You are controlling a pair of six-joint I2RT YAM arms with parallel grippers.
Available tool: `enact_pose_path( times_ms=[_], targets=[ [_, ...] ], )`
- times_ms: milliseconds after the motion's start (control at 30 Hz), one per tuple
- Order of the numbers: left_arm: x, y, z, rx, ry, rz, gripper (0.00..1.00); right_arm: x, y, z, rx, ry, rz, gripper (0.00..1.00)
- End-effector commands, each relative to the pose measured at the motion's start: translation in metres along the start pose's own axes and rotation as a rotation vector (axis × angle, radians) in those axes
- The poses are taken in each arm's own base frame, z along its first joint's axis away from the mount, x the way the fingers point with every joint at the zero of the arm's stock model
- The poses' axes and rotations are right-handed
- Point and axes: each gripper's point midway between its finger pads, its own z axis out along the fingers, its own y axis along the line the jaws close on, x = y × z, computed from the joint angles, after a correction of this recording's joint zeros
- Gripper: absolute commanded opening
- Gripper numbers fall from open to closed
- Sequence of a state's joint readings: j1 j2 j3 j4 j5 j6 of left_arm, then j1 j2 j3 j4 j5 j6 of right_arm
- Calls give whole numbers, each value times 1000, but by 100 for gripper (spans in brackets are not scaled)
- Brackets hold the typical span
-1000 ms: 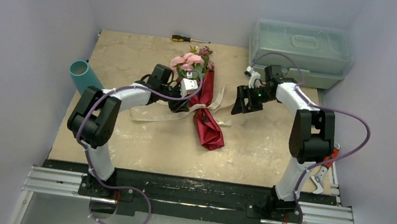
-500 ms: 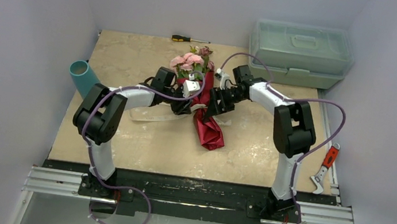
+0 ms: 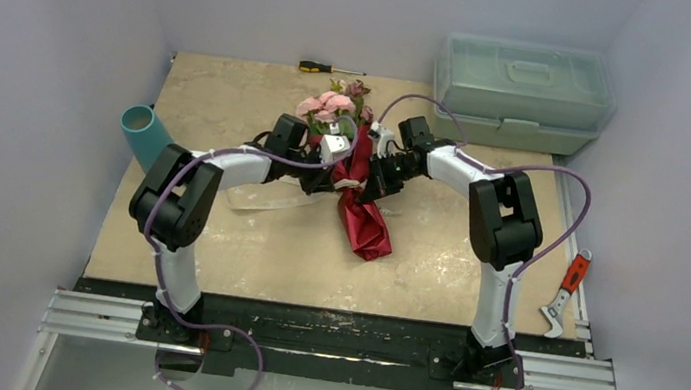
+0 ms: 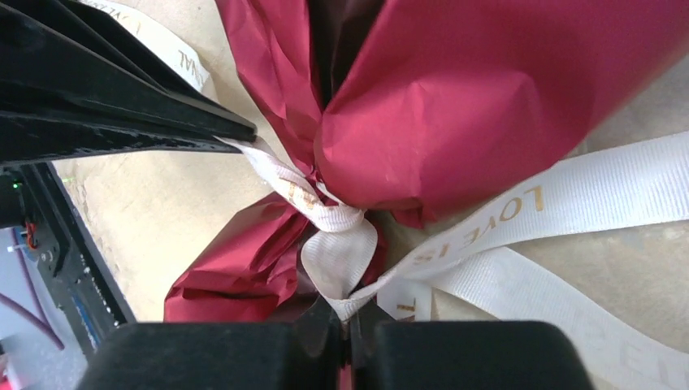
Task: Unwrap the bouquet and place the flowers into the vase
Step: Untie the ribbon from the wrapping paper.
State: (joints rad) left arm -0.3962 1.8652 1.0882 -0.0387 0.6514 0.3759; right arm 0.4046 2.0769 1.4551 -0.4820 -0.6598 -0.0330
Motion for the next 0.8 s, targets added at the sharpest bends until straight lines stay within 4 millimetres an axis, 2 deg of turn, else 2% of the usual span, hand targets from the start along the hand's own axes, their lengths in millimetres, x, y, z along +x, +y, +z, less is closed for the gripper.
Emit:
enact_pose_path(
  times_ms=[0, 233, 333, 400, 500, 633, 733, 767],
  targets=[
    [-73, -5, -22, 2, -150, 2, 0, 2, -10, 2, 42, 10, -42, 0],
    [-158, 4, -60, -80, -364, -16, 0, 9, -15, 1, 86, 25, -65, 0],
    [-182, 11, -77, -93, -430, -29, 0, 9, -15, 2, 92, 26, -59, 0],
    [-188, 15, -85, -96, -449, -65, 0, 9, -15, 2, 94, 26, -59, 0],
    [-176, 20, -87, -117, -420, -72, 0, 9, -16, 2, 101, 25, -57, 0],
    [-132, 31, -82, -153, -309, -80, 0, 8, -13, 1, 90, 24, -57, 0],
    [-99, 20, -77, -78, -221, 5, 1, 8, -7, 1, 56, 35, -67, 0],
    [-87, 11, -73, -34, -180, 36, 22, 9, -4, 1, 38, 43, -63, 0]
  ],
)
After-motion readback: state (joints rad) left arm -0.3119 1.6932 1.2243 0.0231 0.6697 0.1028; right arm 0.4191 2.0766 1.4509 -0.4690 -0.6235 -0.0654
